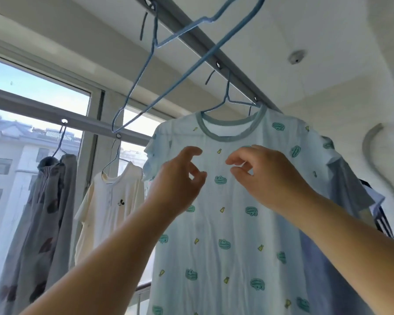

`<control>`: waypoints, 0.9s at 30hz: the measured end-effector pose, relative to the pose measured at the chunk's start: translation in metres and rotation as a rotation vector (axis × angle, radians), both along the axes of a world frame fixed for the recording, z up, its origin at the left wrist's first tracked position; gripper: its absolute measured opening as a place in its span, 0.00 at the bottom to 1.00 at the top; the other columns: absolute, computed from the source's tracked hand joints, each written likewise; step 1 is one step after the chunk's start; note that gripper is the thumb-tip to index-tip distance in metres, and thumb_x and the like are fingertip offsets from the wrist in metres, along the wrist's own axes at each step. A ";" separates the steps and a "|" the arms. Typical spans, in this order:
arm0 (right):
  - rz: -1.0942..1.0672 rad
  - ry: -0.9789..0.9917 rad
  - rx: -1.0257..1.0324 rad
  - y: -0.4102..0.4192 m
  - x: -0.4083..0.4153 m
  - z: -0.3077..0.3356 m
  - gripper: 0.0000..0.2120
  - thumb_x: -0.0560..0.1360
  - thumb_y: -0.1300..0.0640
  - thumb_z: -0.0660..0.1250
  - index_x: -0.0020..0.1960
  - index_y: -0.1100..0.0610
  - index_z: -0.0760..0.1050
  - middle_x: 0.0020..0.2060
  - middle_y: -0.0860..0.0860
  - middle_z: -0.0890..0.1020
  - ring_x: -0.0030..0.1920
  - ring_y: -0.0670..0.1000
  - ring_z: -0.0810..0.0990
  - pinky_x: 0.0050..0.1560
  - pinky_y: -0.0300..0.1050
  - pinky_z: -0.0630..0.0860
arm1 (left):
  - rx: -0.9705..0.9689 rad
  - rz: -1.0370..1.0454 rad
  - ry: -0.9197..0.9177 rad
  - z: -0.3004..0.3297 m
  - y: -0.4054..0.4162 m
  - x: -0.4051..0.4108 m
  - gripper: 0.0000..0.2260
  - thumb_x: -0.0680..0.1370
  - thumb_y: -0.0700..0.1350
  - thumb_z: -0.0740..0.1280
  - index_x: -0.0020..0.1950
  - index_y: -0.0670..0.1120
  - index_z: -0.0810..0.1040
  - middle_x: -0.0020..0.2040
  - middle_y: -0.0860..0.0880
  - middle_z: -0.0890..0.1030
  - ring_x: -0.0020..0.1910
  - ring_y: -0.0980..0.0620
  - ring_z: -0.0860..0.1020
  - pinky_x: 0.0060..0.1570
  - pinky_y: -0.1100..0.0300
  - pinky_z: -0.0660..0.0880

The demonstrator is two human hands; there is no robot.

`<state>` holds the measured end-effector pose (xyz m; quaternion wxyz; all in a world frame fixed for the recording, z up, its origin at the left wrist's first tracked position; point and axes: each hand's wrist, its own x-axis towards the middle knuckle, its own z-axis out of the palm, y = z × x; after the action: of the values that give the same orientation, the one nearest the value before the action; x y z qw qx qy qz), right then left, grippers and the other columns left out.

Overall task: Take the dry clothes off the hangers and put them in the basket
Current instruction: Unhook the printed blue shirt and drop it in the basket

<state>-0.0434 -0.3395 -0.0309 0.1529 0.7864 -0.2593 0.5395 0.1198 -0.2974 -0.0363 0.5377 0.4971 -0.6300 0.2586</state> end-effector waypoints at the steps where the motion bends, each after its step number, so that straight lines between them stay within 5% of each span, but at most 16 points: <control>1: -0.022 0.002 -0.010 -0.001 0.000 0.006 0.09 0.77 0.56 0.61 0.55 0.49 0.77 0.53 0.45 0.78 0.50 0.47 0.77 0.53 0.47 0.75 | -0.019 0.002 0.000 0.007 -0.003 0.000 0.17 0.76 0.45 0.66 0.64 0.52 0.70 0.43 0.55 0.78 0.43 0.51 0.80 0.49 0.55 0.77; 5: -0.114 0.018 -0.088 -0.006 0.004 0.033 0.11 0.78 0.57 0.59 0.58 0.51 0.76 0.55 0.47 0.77 0.52 0.49 0.77 0.51 0.45 0.75 | -0.117 0.069 -0.050 0.033 -0.016 -0.003 0.17 0.76 0.43 0.65 0.65 0.50 0.70 0.53 0.51 0.75 0.49 0.54 0.75 0.50 0.62 0.71; 10: -0.310 0.056 -0.237 -0.011 0.015 0.068 0.12 0.78 0.59 0.58 0.60 0.51 0.74 0.57 0.49 0.75 0.57 0.53 0.73 0.47 0.44 0.67 | -0.204 0.179 -0.083 0.062 -0.037 -0.006 0.18 0.76 0.45 0.65 0.65 0.52 0.69 0.64 0.51 0.68 0.65 0.51 0.66 0.63 0.57 0.64; 18: -0.603 0.203 -0.459 -0.017 0.037 0.113 0.19 0.77 0.58 0.57 0.68 0.52 0.67 0.67 0.50 0.68 0.68 0.53 0.63 0.64 0.49 0.61 | -0.197 0.215 -0.097 0.108 -0.062 -0.007 0.19 0.79 0.48 0.59 0.71 0.52 0.64 0.71 0.51 0.66 0.72 0.50 0.59 0.72 0.48 0.52; 23: -0.716 0.258 -0.371 -0.024 0.044 0.131 0.21 0.78 0.58 0.55 0.71 0.52 0.64 0.69 0.51 0.65 0.71 0.54 0.59 0.67 0.52 0.58 | -0.112 0.236 -0.074 0.125 -0.074 -0.006 0.17 0.80 0.49 0.56 0.69 0.53 0.66 0.62 0.49 0.74 0.68 0.46 0.65 0.69 0.39 0.51; 27: -0.721 0.258 -0.333 -0.032 0.048 0.134 0.18 0.79 0.57 0.53 0.68 0.50 0.67 0.65 0.52 0.70 0.68 0.55 0.62 0.64 0.53 0.60 | -0.202 0.258 -0.089 0.126 -0.076 -0.003 0.12 0.80 0.50 0.55 0.62 0.53 0.73 0.51 0.50 0.74 0.57 0.47 0.71 0.62 0.45 0.63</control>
<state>0.0050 -0.3714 0.1035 0.4884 0.6709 -0.4057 0.3831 0.1169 -0.3738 0.0901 0.5191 0.5054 -0.5546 0.4093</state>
